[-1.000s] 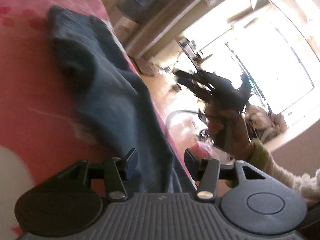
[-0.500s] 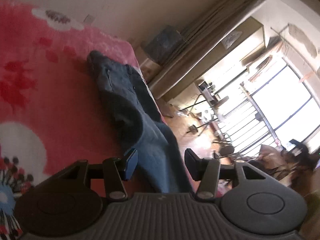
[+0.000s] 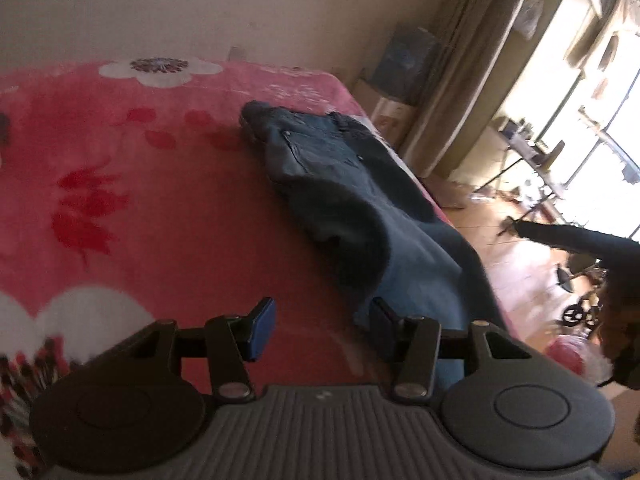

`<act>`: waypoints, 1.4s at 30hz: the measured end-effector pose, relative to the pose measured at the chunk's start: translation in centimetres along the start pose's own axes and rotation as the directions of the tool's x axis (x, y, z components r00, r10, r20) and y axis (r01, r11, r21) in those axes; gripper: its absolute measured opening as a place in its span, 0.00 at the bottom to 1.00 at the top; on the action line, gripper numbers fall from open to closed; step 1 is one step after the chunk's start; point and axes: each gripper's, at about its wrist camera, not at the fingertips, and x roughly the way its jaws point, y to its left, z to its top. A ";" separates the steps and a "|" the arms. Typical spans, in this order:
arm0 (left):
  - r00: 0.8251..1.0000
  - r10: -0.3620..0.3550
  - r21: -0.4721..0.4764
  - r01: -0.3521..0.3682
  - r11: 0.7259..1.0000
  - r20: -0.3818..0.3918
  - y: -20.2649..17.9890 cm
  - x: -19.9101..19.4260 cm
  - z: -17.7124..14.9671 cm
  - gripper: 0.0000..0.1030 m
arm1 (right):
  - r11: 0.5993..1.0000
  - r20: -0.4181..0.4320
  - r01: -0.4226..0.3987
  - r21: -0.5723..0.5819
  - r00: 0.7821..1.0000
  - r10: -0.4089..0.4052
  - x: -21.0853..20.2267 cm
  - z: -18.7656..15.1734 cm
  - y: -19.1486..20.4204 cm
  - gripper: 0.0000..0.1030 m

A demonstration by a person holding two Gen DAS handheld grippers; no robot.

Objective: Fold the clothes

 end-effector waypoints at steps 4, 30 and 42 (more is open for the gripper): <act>0.999 0.041 0.031 -0.041 0.999 0.014 -1.5 2.3 3.3 0.53 | 0.990 -0.046 -0.130 0.059 0.990 0.133 7.0 2.5 -0.5 0.41; 0.946 0.304 -0.010 -0.307 0.952 -0.116 -3.4 11.9 5.1 0.49 | 0.959 -0.026 -0.273 -0.070 0.962 0.272 22.9 7.9 3.5 0.04; 0.945 0.313 0.013 -0.313 0.950 -0.100 -3.3 12.0 5.3 0.51 | 0.952 -0.040 -0.296 0.073 0.953 0.299 19.0 7.5 -1.5 0.26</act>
